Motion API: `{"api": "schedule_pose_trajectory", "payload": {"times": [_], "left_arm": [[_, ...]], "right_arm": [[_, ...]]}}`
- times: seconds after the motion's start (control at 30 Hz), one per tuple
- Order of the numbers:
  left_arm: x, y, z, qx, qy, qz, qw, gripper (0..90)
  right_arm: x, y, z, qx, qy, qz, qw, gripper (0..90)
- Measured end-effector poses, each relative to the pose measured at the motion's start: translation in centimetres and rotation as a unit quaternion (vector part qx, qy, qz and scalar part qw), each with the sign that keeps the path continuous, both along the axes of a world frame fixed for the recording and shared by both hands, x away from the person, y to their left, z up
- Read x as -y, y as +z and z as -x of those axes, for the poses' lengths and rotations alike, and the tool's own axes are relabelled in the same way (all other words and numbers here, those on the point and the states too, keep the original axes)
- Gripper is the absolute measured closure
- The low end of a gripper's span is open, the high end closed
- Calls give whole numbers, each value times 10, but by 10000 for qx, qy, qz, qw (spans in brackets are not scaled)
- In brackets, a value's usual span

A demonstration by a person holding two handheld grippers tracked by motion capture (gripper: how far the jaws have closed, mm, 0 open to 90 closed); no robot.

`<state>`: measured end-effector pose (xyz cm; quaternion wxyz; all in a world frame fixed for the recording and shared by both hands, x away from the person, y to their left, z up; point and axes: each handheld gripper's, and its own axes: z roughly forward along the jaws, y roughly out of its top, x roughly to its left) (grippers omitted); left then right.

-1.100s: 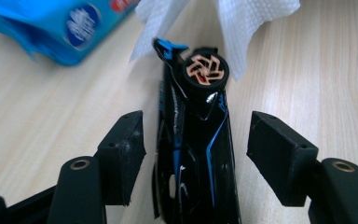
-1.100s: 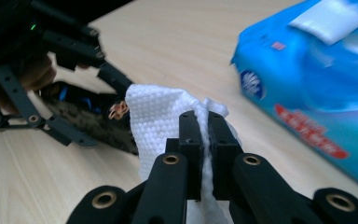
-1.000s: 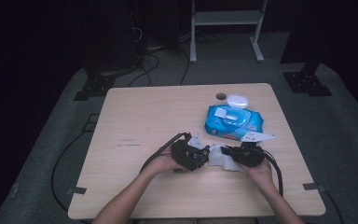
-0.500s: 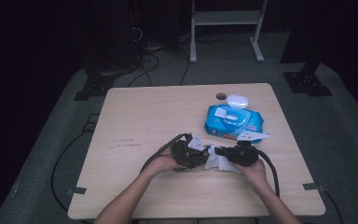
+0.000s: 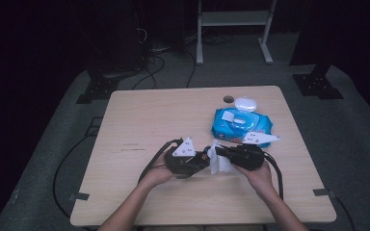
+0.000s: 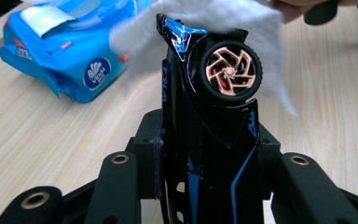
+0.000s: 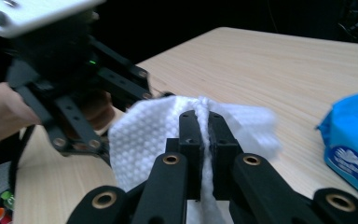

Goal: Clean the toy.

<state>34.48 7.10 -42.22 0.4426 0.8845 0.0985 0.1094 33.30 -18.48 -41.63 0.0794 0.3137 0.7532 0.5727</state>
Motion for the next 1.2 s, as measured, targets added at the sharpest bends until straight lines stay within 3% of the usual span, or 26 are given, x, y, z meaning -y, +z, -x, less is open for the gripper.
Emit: {"api": "schedule_pose_trajectory", "payload": {"times": [0.07,0.17,0.3,0.37,0.57,0.63,0.73,0.83,0.97,1.07,1.2], "left_arm": [[1,-1,1,4,11,-11,10000,570],[3,-3,1,38,-10,-49,10000,570],[5,-1,4,59,-71,1,10000,570],[4,1,6,99,-51,22,9999,571],[-3,5,5,80,-29,176,9998,571],[-1,5,6,106,-50,110,9999,570],[2,4,6,123,-111,108,9998,570],[3,6,9,161,-106,141,9997,570],[-2,7,7,137,-58,232,9996,570],[-7,9,7,84,-59,390,9992,571],[-4,8,7,132,-68,317,9994,571]], "right_arm": [[0,-1,0,30,-42,138,9999,859],[-4,3,3,95,-21,100,9999,860],[-18,16,12,387,234,17,9990,861],[-21,20,14,531,249,176,9981,861],[-4,12,8,384,-110,304,9987,861],[-4,12,7,327,-91,166,9993,862],[-12,20,12,457,138,-31,9989,862],[-21,25,17,667,279,102,9973,862],[-12,20,14,611,123,88,9980,861],[-2,13,10,503,-81,206,9985,861],[0,8,9,395,-120,168,9990,862]]}}
